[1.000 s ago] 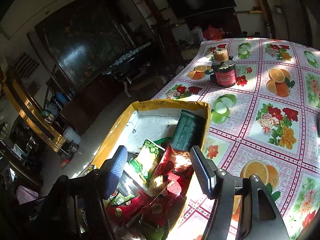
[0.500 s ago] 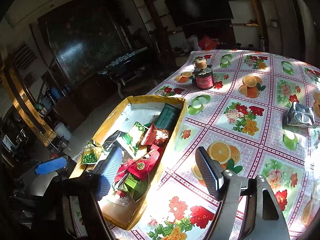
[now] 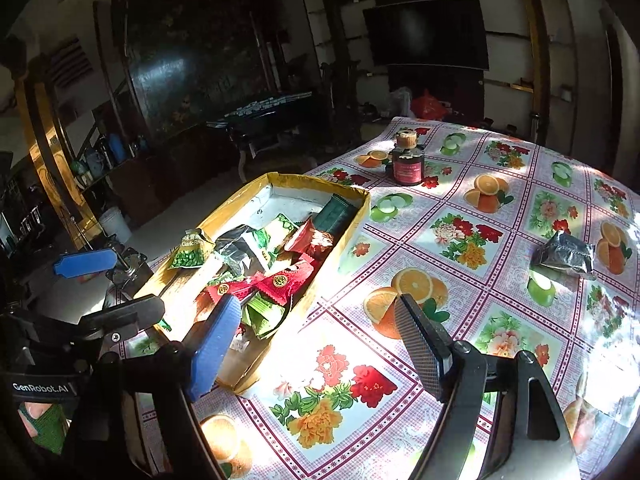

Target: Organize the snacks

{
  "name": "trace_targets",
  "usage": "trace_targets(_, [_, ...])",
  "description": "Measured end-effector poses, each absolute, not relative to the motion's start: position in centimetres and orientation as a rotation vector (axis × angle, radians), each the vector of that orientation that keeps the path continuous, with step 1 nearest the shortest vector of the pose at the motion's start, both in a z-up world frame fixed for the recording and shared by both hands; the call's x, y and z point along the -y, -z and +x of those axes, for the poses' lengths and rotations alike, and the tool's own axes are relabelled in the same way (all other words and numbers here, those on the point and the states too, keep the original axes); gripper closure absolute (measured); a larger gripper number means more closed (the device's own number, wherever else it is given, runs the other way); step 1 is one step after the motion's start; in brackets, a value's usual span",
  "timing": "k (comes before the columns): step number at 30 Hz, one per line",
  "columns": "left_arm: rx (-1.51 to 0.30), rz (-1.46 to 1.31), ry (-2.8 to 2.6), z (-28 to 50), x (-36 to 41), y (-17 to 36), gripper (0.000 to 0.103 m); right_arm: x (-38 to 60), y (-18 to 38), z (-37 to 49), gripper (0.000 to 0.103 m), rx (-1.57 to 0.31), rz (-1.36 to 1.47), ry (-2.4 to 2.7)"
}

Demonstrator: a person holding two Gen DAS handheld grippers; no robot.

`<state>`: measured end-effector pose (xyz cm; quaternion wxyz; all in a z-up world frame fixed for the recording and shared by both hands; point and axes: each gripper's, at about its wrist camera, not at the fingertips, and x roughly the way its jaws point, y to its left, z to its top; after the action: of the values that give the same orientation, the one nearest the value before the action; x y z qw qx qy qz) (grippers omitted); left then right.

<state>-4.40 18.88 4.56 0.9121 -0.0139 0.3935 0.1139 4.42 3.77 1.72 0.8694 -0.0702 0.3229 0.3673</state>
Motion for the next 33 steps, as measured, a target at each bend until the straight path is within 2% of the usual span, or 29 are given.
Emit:
trace_targets(15, [-0.852,-0.052,-0.17,-8.3,-19.7,-3.2,0.006,-5.2,-1.2,0.5,0.023,-0.633,-0.404,-0.784])
trace_targets(25, [-0.9,-0.016,-0.177,-9.4,-19.5,-2.2,0.0,-5.3,-2.0,-0.8,0.023,-0.61,-0.436,-0.835])
trace_targets(33, [-0.882,-0.011,-0.186,-10.4,-19.7,-2.8,0.0,-5.3,-2.2,-1.4,0.023,-0.6,-0.454,-0.868])
